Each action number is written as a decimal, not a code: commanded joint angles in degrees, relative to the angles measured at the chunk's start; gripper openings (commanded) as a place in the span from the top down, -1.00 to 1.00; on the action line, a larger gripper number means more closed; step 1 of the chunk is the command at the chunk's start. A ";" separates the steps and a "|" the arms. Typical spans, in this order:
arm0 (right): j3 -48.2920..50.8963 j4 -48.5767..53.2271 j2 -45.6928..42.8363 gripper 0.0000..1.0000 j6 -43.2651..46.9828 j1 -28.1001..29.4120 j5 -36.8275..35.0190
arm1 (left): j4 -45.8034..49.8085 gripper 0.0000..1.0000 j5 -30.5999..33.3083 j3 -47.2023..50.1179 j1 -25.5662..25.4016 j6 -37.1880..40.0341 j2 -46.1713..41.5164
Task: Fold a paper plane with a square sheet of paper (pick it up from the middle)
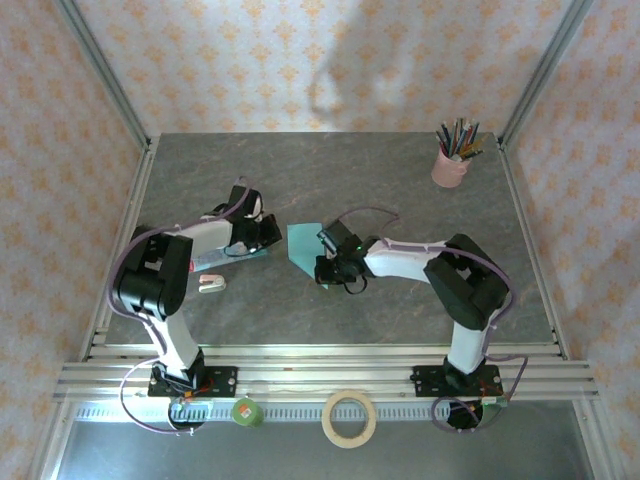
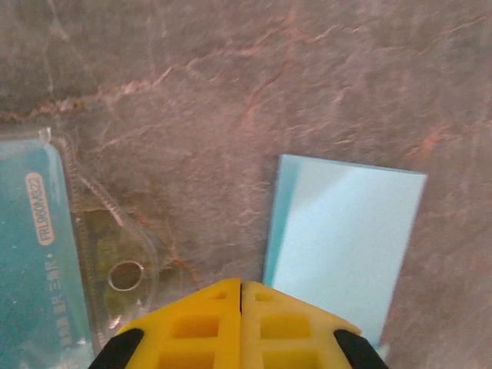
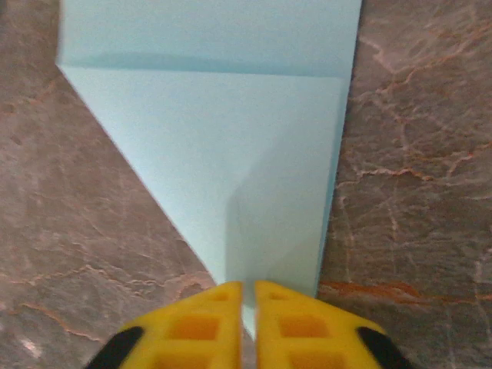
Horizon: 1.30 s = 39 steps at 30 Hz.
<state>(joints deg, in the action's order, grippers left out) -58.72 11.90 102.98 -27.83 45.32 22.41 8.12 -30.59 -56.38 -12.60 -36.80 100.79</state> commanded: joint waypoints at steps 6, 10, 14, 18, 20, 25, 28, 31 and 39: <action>10.81 -22.67 -15.40 0.27 -16.39 -0.24 -6.83 | -3.19 0.53 2.15 5.34 0.38 -0.42 -13.92; 15.60 -29.62 -16.48 0.26 -21.70 0.09 -6.51 | -4.87 0.23 2.47 8.09 0.60 -0.39 -17.72; 17.02 -31.93 -14.81 0.27 -23.57 0.80 -6.02 | -6.84 0.01 1.65 10.33 0.67 0.45 -19.68; 16.25 -33.04 -11.32 0.27 -24.45 0.82 -5.83 | -8.45 -0.32 0.81 12.89 0.76 1.51 -20.08; 14.91 -33.29 -9.16 0.28 -24.24 0.76 -5.72 | -8.85 -0.53 0.99 13.70 0.98 1.82 -20.01; 11.47 -31.67 -3.73 0.31 -23.63 -0.27 -5.36 | -13.96 -0.99 -0.97 16.80 1.39 1.30 -20.60; 9.64 -29.11 -1.28 0.32 -22.74 -0.50 -6.79 | -14.40 -0.99 -2.87 16.92 1.60 1.62 -19.61; 9.16 -28.47 0.62 0.32 -22.77 -0.61 -6.42 | -14.42 -0.99 -3.76 17.47 1.61 1.65 -18.79; 8.78 -26.52 3.70 0.34 -21.74 -1.11 -5.71 | -16.68 -0.99 -8.12 19.76 1.02 0.16 -16.75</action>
<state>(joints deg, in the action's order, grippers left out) -49.50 -17.61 105.21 -50.76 44.60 17.78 -6.07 -35.90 -37.58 -11.57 -36.12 83.00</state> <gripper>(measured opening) 0.331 0.993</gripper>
